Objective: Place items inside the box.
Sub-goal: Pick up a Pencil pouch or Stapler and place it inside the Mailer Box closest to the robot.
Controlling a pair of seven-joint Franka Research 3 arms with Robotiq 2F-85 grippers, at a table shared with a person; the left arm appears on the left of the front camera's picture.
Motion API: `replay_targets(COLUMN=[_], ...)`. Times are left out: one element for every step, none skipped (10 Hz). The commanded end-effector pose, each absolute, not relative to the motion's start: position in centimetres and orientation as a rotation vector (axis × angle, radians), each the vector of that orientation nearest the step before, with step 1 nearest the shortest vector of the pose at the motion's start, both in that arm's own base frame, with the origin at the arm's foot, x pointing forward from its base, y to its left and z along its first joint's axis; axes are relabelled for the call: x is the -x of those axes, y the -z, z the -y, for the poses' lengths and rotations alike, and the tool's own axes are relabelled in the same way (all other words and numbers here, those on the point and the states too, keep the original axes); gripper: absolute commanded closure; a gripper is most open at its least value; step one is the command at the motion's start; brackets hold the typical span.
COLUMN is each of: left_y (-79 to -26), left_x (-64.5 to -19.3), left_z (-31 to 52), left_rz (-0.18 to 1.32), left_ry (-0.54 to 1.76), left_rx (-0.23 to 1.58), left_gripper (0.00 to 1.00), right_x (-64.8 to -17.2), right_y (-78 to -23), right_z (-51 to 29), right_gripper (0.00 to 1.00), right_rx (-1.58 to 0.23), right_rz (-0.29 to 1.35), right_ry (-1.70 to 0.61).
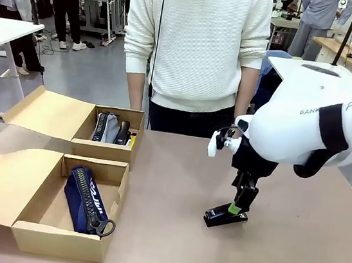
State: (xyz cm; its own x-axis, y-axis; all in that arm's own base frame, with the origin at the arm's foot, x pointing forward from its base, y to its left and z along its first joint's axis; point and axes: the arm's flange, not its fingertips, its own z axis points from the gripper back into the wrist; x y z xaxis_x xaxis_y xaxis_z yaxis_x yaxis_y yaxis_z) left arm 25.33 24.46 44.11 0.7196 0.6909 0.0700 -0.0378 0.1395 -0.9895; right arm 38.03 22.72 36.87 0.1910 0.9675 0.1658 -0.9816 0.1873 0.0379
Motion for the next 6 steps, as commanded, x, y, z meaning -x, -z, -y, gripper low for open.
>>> replay_targets(left_y=[-44.2, -44.2, -44.2, -44.2, -44.2, -44.2], left_x=[-25.2, -25.2, -25.2, -25.2, -25.2, -25.2], left_z=[-24.4, -24.4, -24.4, -24.4, -24.4, -24.4], left_rz=[0.619, 0.619, 0.619, 0.619, 0.619, 0.619], left_ry=[-0.557, -0.557, -0.557, -0.557, -0.557, -0.557], left_rx=[1.350, 1.350, 1.350, 1.350, 1.350, 1.350], left_gripper=[0.00, 0.00, 0.00, 0.00, 0.00, 0.00], right_x=[-39.4, -39.6, -39.9, -40.3, -40.5, -40.4], right_y=[-35.1, -33.7, -32.5, -31.5, -31.2, -31.4], right_z=[-22.9, -22.8, -22.9, -23.2, -23.5, -23.4], right_gripper=[0.00, 0.00, 0.00, 0.00, 0.00, 0.00], right_rx=[-0.151, -0.163, -0.155, -0.149, -0.200, -0.191], right_rz=[0.016, -0.012, -0.035, -0.047, -0.052, -0.059], right_ry=[-1.516, -1.540, -1.560, -1.600, -1.652, -1.654])
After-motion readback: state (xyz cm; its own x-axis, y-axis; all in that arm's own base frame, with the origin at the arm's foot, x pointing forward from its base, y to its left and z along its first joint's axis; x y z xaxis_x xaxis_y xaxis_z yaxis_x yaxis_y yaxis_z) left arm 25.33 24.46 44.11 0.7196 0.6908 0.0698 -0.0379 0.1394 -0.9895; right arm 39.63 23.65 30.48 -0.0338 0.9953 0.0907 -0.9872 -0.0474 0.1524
